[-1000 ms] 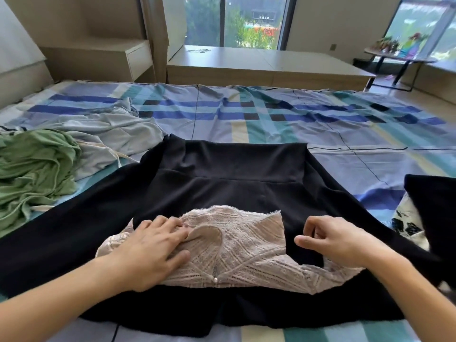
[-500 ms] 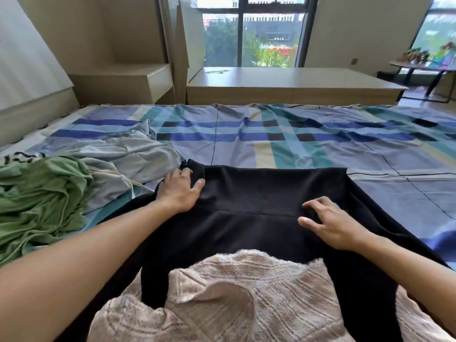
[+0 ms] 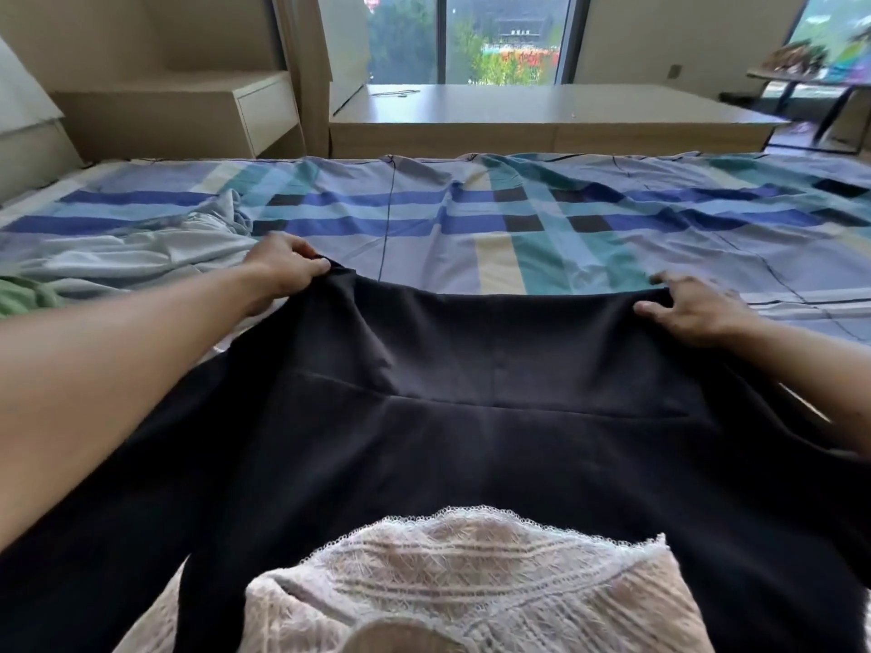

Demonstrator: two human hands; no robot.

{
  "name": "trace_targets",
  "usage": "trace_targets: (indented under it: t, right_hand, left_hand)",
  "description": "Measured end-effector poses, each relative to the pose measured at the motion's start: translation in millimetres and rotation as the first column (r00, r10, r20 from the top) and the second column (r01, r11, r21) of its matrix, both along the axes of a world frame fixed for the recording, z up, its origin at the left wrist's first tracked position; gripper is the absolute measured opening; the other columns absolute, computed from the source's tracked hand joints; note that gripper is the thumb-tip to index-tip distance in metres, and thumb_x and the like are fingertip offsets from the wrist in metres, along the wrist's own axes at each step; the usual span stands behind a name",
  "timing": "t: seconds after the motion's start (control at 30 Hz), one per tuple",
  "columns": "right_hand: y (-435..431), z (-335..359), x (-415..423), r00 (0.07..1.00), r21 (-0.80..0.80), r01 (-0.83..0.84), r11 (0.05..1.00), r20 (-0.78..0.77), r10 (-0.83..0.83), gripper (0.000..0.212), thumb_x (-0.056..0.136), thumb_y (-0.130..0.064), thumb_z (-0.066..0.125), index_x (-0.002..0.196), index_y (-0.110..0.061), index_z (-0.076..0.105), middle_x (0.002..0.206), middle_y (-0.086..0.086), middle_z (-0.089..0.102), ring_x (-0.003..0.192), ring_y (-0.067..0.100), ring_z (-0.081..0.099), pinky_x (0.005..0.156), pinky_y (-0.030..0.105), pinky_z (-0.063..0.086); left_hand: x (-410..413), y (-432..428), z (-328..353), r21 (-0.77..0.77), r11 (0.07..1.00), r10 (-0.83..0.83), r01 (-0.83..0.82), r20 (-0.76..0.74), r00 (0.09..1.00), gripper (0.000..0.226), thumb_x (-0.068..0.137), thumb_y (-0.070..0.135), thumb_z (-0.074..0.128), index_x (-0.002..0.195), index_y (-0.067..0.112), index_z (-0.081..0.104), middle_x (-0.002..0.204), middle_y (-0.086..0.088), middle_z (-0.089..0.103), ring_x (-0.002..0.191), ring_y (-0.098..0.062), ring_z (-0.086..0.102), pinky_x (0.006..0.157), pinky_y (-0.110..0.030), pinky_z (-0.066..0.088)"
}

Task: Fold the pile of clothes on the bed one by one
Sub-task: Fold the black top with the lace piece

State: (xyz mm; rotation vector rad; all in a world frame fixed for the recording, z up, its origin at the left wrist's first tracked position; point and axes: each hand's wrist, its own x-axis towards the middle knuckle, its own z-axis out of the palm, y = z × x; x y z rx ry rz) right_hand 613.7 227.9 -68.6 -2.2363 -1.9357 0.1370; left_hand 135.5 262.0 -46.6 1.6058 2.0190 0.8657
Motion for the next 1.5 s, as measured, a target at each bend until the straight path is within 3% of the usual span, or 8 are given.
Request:
trace_targets:
  t: [0.23, 0.4, 0.57, 0.7, 1.07, 1.17, 1.27, 1.5]
  right_hand:
    - [2, 16, 21, 0.984, 0.140, 0.176, 0.974, -0.033, -0.173, 0.017, 0.085, -0.017, 0.071, 0.102, -0.020, 0.075, 0.113, 0.016, 0.070, 0.109, 0.039, 0.062, 0.094, 0.042, 0.049]
    - [17, 8, 6, 0.999, 0.054, 0.011, 0.998, -0.033, -0.009, 0.045, 0.081, -0.015, 0.068, 0.125, -0.023, 0.062, 0.134, 0.015, 0.060, 0.125, 0.034, 0.053, 0.109, 0.047, 0.039]
    - [21, 3, 1, 0.995, -0.089, -0.071, 0.993, -0.076, 0.065, 0.051, 0.075, -0.007, 0.076, 0.123, -0.018, 0.061, 0.124, 0.015, 0.063, 0.106, 0.030, 0.057, 0.091, 0.034, 0.046]
    - [1, 31, 1, 0.991, 0.048, -0.085, 0.995, 0.105, 0.080, 0.018, 0.076, -0.008, 0.073, 0.075, -0.022, 0.062, 0.091, 0.012, 0.068, 0.084, 0.030, 0.060, 0.076, 0.036, 0.049]
    - [-170, 137, 19, 0.924, 0.218, -0.379, 0.899, 0.133, 0.358, 0.028, 0.079, -0.006, 0.077, 0.072, -0.014, 0.052, 0.064, 0.006, 0.055, 0.064, 0.036, 0.052, 0.067, 0.044, 0.048]
    - [-240, 133, 19, 0.900, 0.223, -0.434, 0.873, 0.065, 0.431, 0.024, 0.079, -0.033, 0.070, 0.071, -0.024, 0.050, 0.072, -0.003, 0.058, 0.060, 0.020, 0.051, 0.065, 0.035, 0.044]
    - [-304, 104, 14, 0.851, 0.046, -0.525, 0.850, 0.003, 0.526, 0.032, 0.074, -0.051, 0.061, 0.076, -0.024, 0.044, 0.076, -0.016, 0.059, 0.060, 0.008, 0.047, 0.064, 0.022, 0.042]
    - [-362, 22, 7, 0.630, -0.465, -0.637, 0.615, 0.147, 0.763, 0.032, 0.053, -0.016, 0.047, 0.074, -0.036, 0.033, 0.070, -0.013, 0.041, 0.071, 0.010, 0.046, 0.062, 0.031, 0.040]
  left_hand:
    - [-52, -3, -4, -0.003, 1.000, 0.005, -0.006, -0.260, 0.966, 0.012, 0.089, 0.025, 0.075, 0.088, 0.015, 0.068, 0.101, -0.012, 0.072, 0.092, -0.028, 0.063, 0.079, -0.029, 0.042]
    - [-15, 5, -8, 0.044, 0.986, -0.072, 0.158, -0.750, 0.658, 0.035, 0.087, 0.029, 0.067, 0.121, 0.022, 0.062, 0.135, -0.013, 0.055, 0.130, -0.035, 0.046, 0.106, -0.044, 0.038]
    - [13, 7, -3, -0.332, 0.914, -0.405, 0.235, -0.792, 0.456, 0.056, 0.084, 0.031, 0.068, 0.138, 0.025, 0.051, 0.130, -0.005, 0.063, 0.126, -0.028, 0.055, 0.111, -0.043, 0.030]
    - [9, -4, 20, -0.239, 0.938, -0.327, 0.251, -0.848, 0.418, 0.032, 0.087, 0.031, 0.069, 0.119, 0.027, 0.067, 0.119, -0.012, 0.066, 0.112, -0.035, 0.059, 0.102, -0.041, 0.040]
    - [-57, -160, 135, 0.043, 0.761, -0.365, 0.647, -0.797, 0.481, 0.030, 0.088, 0.019, 0.073, 0.076, 0.020, 0.046, 0.068, -0.002, 0.049, 0.062, -0.032, 0.049, 0.064, -0.046, 0.046]
    - [-69, -229, 134, 0.032, 0.661, -0.489, 0.750, -0.739, 0.463, 0.025, 0.089, 0.038, 0.055, 0.073, 0.026, 0.040, 0.071, 0.010, 0.047, 0.064, -0.017, 0.048, 0.061, -0.043, 0.043]
    - [-80, -297, 99, -0.134, 0.550, -0.665, 0.824, -0.668, 0.335, 0.025, 0.082, 0.022, 0.056, 0.080, 0.033, 0.034, 0.084, 0.018, 0.040, 0.073, -0.012, 0.047, 0.062, -0.037, 0.040]
    - [-86, -388, 3, -0.515, 0.420, -0.721, 0.747, -0.690, -0.070, 0.033, 0.061, 0.015, 0.047, 0.088, 0.031, 0.041, 0.095, 0.012, 0.048, 0.082, -0.012, 0.054, 0.069, -0.022, 0.040]
